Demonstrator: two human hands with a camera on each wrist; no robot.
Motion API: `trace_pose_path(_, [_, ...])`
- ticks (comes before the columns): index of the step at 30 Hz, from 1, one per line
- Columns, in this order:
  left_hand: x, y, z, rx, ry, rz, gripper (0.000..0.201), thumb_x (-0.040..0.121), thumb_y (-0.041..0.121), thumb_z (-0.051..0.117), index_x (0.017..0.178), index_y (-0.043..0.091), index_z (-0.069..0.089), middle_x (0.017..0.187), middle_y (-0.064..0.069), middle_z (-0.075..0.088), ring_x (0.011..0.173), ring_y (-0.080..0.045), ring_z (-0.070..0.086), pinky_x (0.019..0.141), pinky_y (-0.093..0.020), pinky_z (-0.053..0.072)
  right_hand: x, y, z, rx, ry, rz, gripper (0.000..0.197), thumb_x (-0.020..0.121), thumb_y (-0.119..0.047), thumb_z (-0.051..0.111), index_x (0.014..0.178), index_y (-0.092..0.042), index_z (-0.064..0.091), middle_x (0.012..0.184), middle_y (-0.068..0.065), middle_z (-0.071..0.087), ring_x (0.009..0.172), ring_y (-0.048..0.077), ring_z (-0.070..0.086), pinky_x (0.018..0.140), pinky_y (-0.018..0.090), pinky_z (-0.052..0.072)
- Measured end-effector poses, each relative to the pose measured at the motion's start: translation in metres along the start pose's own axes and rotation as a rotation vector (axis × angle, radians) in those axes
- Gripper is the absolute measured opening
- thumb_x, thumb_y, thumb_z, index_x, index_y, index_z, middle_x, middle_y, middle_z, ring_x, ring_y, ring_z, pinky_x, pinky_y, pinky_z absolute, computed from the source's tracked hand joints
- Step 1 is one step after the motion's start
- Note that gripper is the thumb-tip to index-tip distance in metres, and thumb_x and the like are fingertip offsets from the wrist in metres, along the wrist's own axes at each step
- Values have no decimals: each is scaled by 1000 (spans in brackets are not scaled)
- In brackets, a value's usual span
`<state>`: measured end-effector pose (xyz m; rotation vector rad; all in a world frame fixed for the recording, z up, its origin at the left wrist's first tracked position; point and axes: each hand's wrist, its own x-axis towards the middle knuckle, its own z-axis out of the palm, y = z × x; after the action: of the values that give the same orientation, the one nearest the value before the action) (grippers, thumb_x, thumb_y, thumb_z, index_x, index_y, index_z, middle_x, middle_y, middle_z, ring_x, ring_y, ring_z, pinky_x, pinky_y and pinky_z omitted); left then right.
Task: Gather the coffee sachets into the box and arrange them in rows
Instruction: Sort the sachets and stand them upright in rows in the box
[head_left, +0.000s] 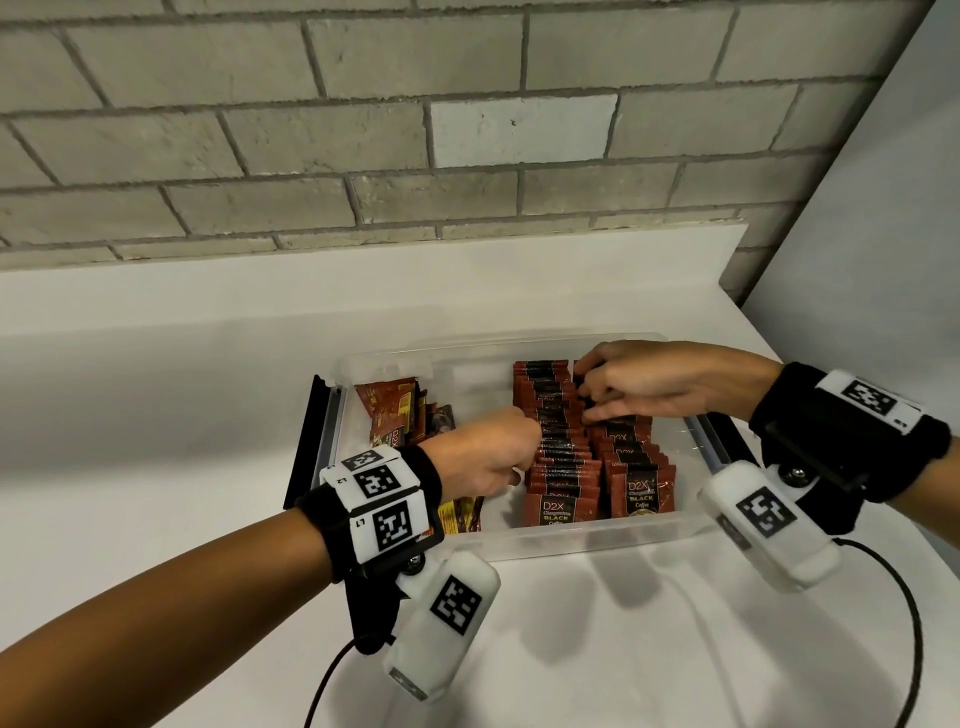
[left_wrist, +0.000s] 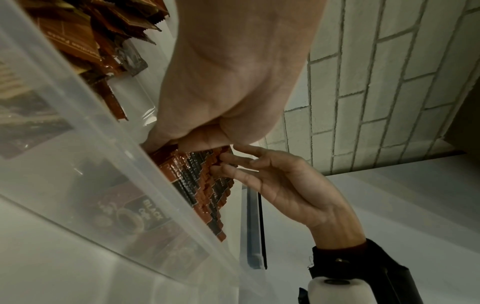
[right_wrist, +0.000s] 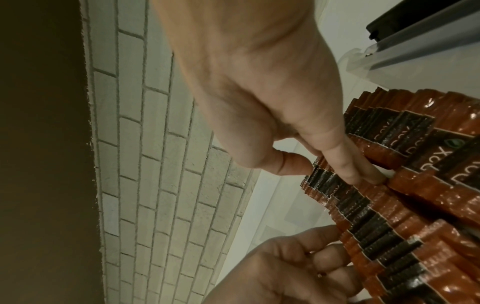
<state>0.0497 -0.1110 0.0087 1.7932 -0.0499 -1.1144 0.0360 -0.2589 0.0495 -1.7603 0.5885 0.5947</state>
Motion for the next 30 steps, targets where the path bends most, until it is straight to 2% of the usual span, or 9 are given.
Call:
trace_pose_path(4, [-10,6,-10,93,27,-9,36,86,-14,29,69,15,41,67,0,37,65,-12,36,69,-26,34,-6,-4,-11,-56,-7,-46,26,93,7,46,119,3,46,119,14,53,115,24,55,97,29,47])
trace_pose_path(7, [-16,16,-38,176,32,56,32,90,-8,41,110,15,52,99,2,50,100,-13,49,93,-30,42,-16,-14,-19,-243,3,-144,31,96,-6,49,128,-8,47,124,9,58,109,19,60,93,27,50])
trace_pose_path(9, [-27,24,-61,235,52,112,40,92,-1,47,128,16,49,119,1,55,107,-12,52,96,-31,47,-24,-24,-13,-383,-5,-206,21,97,-13,48,117,-15,55,113,4,65,102,14,64,89,23,51])
trace_pose_path(12, [-44,38,-84,451,45,146,37,93,9,53,128,22,52,122,2,59,113,-13,55,100,-31,47,-25,-34,11,-516,-94,-238,20,98,-15,46,115,-14,57,109,3,67,102,12,64,90,22,51])
trace_pose_path(18, [-76,37,-111,788,64,119,34,96,16,50,129,22,53,122,-4,60,105,-17,60,90,-28,52,13,-36,75,-613,-318,-38,41,96,-18,52,132,-2,42,143,15,42,130,23,45,108,33,39])
trace_pose_path(20, [-84,30,-116,967,93,130,37,96,18,49,133,22,49,127,2,55,103,-11,54,84,-22,46,24,-34,87,-684,-315,14,54,94,-22,55,139,0,33,151,13,31,137,24,34,113,35,32])
trace_pose_path(24, [-89,4,-127,1258,132,157,44,98,20,44,142,24,37,146,-4,38,132,-23,33,103,-31,34,38,-31,104,-725,-353,115,72,88,-19,66,144,-1,24,155,14,23,141,29,26,113,38,31])
trace_pose_path(27, [-86,-21,-135,1360,95,125,68,94,2,41,150,30,13,160,-6,0,147,-23,-3,118,-42,15,41,-32,116,-659,-421,177,76,81,-24,74,142,-6,32,151,20,30,138,33,31,105,44,41])
trace_pose_path(30, [-86,-39,-141,1369,68,141,77,95,0,41,151,33,0,158,-1,-19,145,-18,-19,119,-37,4,43,-30,128,-594,-454,202,79,71,-33,81,137,-8,45,146,18,40,135,31,38,102,52,43])
